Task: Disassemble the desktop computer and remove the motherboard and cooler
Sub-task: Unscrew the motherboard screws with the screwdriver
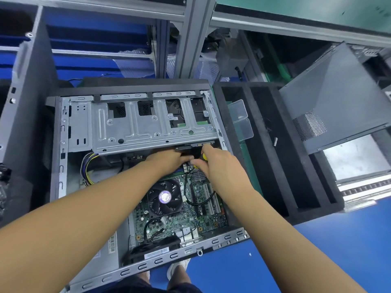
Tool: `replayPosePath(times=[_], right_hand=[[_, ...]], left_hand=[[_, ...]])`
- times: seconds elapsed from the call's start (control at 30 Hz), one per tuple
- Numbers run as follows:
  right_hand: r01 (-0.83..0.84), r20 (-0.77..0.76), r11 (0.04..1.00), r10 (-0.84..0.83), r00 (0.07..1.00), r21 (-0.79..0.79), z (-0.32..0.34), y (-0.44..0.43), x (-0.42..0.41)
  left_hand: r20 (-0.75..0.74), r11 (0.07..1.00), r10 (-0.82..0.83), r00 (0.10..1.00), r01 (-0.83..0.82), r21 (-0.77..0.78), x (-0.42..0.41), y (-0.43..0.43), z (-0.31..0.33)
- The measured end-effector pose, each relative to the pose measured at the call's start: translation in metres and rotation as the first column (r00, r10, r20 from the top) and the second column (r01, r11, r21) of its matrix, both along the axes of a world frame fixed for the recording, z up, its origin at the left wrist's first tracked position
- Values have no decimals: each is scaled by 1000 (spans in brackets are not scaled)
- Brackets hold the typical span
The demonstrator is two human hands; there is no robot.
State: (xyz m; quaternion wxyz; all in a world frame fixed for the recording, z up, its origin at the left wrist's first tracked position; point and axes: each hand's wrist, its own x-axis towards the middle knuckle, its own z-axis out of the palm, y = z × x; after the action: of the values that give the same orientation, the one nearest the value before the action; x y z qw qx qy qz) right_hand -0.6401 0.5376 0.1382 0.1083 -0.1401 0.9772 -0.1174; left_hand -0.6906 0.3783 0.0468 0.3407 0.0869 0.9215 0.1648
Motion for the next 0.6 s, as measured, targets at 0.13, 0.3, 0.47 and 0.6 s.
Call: replayPosePath(times=[0.13,0.3,0.47,0.6], right_hand=[[-45,-3,997,45,999,69,0,-8,-2],[-145,58,986,141,988,86,6,-9,-12],[-317,116,939,303,946,131,12,-3,-21],[-362,130,919,344,930,157,12,-8,-20]], left_hand=[[63,999,15,998,-18,45,-2,-6,8],[9,984,-89,996,87,158,7,-15,17],[47,891,26,999,-45,453,20,-20,19],[46,837,122,991,-128,532,24,-12,15]])
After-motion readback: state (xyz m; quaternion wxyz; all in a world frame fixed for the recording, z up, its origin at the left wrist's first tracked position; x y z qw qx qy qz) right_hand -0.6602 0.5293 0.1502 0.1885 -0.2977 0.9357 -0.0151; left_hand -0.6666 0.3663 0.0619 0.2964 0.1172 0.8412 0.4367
